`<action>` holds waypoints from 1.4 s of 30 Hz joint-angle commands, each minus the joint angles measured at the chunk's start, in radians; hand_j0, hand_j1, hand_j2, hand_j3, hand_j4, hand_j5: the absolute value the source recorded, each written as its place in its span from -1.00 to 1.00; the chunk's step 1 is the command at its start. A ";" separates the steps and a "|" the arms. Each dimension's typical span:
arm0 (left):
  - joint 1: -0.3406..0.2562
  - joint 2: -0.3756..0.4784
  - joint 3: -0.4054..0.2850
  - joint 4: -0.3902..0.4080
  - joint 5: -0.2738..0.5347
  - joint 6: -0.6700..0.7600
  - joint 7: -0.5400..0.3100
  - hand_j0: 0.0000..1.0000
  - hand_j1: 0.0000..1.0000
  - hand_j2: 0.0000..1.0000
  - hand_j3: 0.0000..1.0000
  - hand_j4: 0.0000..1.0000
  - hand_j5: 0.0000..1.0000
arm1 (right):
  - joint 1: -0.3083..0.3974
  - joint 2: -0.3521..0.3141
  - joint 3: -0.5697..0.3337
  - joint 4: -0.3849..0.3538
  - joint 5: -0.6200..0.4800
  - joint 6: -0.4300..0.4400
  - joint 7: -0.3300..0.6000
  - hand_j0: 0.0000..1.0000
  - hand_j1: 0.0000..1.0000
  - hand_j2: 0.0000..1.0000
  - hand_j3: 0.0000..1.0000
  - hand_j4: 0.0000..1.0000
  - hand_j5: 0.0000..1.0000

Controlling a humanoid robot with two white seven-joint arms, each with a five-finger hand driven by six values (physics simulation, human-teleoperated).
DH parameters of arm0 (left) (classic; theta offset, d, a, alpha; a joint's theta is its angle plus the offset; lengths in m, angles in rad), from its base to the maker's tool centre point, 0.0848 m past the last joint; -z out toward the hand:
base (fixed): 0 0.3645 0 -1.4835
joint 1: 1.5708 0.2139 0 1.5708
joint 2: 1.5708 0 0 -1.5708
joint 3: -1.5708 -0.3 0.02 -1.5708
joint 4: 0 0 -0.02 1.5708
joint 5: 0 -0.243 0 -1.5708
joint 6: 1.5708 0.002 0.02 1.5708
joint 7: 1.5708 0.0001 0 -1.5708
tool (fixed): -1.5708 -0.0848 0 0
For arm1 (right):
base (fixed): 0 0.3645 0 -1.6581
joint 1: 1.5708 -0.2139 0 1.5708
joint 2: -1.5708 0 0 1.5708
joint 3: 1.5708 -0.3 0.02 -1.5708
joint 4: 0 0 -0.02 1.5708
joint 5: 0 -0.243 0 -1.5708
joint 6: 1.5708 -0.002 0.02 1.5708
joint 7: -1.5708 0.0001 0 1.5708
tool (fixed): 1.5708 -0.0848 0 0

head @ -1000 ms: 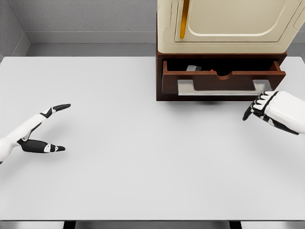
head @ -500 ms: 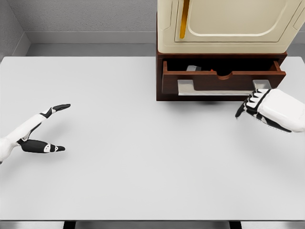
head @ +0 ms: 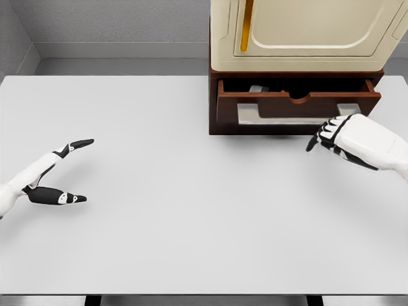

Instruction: Put the switch into the drawer with left arm, and close the drawer with right arm

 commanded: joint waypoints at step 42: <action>0.002 -0.019 0.000 -0.007 0.002 0.002 0.000 1.00 1.00 1.00 1.00 1.00 1.00 | -0.123 -0.095 0.112 0.150 -0.024 0.000 -0.009 -0.03 -0.03 -0.03 -0.03 -0.03 -0.03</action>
